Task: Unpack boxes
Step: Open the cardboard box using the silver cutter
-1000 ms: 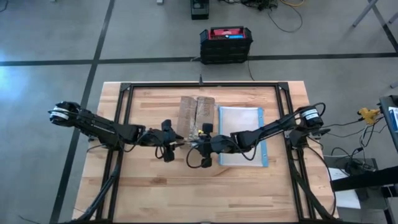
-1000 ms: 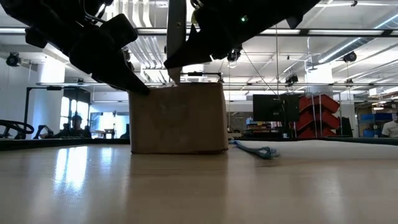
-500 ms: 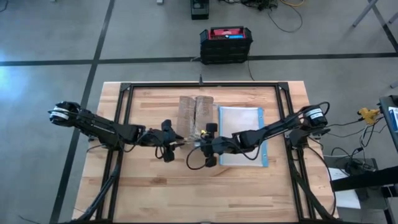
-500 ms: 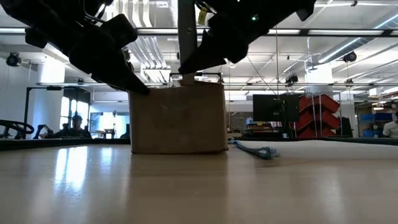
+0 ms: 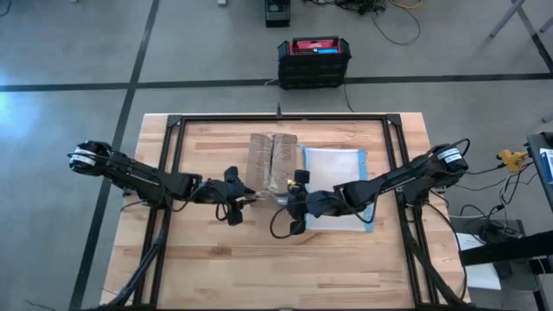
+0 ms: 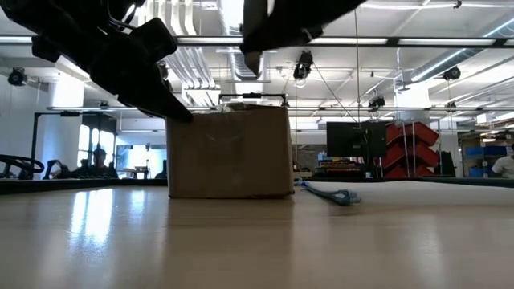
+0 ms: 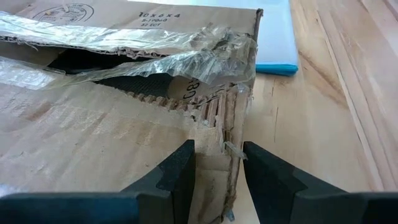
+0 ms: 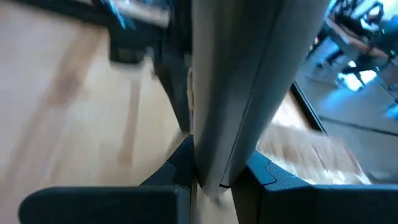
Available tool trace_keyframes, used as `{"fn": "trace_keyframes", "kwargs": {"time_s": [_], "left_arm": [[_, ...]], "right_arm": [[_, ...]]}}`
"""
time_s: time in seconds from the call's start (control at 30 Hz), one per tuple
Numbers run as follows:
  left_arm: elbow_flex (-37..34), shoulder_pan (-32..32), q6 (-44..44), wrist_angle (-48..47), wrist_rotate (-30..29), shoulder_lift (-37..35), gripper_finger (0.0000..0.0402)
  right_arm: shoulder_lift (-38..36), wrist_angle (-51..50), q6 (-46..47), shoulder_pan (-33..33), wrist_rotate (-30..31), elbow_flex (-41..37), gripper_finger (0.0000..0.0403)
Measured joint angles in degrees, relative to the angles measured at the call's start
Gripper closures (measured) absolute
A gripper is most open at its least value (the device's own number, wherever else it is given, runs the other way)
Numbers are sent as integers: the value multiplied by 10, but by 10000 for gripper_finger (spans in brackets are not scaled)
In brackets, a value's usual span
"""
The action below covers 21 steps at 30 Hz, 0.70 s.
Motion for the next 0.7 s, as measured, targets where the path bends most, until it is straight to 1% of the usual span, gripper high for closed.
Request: {"fn": "trace_keyframes", "kwargs": {"time_s": [0.1,0.17,0.37,0.53,0.6,0.7], "left_arm": [[0,0,2,7,2,0,280],[0,-1,1,7,2,-1,280],[0,-9,-2,7,3,-1,281],[0,-12,-6,8,4,-1,282],[0,-12,-7,8,3,-1,282],[0,-12,-9,12,3,-1,282]], "right_arm": [[27,81,3,-22,-66,0,361],[51,101,2,-35,-95,10,361],[101,79,-19,-75,-100,52,361],[99,35,-16,-95,-86,82,361],[95,13,18,-97,-55,89,361],[92,-13,102,-98,3,97,361]]}}
